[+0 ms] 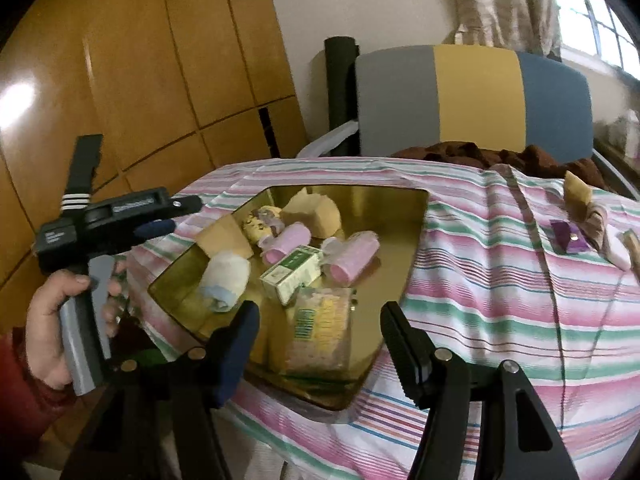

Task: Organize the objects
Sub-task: 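Carry the cracker pack and sponge into the gold tray and open both tools, then move both tools back over the remaining items on the cloth, then grasp the green-wrapped snack bar with the right tool while the left tool grasps the purple packet, then carry the snack bar and purple packet into the gold tray and open both tools, then move both tools back toward the white sponge and pink sock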

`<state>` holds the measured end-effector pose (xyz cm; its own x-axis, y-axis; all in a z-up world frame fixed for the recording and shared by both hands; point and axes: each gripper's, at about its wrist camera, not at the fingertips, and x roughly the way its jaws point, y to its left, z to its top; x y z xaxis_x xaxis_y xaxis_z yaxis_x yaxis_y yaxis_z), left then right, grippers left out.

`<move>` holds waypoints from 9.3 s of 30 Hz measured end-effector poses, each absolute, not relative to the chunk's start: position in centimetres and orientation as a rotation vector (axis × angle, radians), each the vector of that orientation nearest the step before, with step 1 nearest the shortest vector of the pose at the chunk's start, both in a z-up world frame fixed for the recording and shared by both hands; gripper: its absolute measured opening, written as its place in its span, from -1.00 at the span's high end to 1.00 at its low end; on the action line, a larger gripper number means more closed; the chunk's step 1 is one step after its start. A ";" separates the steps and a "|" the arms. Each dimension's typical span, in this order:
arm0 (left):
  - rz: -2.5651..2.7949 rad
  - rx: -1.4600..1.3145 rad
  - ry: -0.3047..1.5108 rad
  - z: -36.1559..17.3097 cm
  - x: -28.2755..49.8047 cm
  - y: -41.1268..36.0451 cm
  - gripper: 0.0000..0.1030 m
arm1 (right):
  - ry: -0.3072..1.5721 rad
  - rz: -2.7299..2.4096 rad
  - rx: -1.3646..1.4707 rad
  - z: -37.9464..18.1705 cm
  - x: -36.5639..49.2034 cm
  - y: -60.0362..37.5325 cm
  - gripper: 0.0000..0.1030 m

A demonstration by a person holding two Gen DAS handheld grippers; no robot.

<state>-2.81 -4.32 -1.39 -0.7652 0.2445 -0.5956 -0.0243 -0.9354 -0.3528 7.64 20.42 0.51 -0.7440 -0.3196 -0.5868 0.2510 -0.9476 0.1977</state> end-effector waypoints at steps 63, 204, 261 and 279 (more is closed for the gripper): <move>2.164 -1.226 -0.023 -5.5 -3.7 31.2 -0.43 | -0.399 -3.210 1.487 -7.4 -7.6 65.5 -0.46; 2.710 -1.086 -0.309 -4.8 0.2 1.8 -0.21 | -0.447 -2.697 1.055 -1.0 4.8 23.0 0.24; 2.149 -1.128 0.093 -4.1 1.3 26.4 -0.27 | -0.433 -3.204 1.441 -6.6 -11.0 58.1 -0.12; 2.166 -1.050 0.221 -4.4 -4.5 36.7 -0.27 | -0.367 -3.348 1.381 -6.2 -3.7 60.0 -0.05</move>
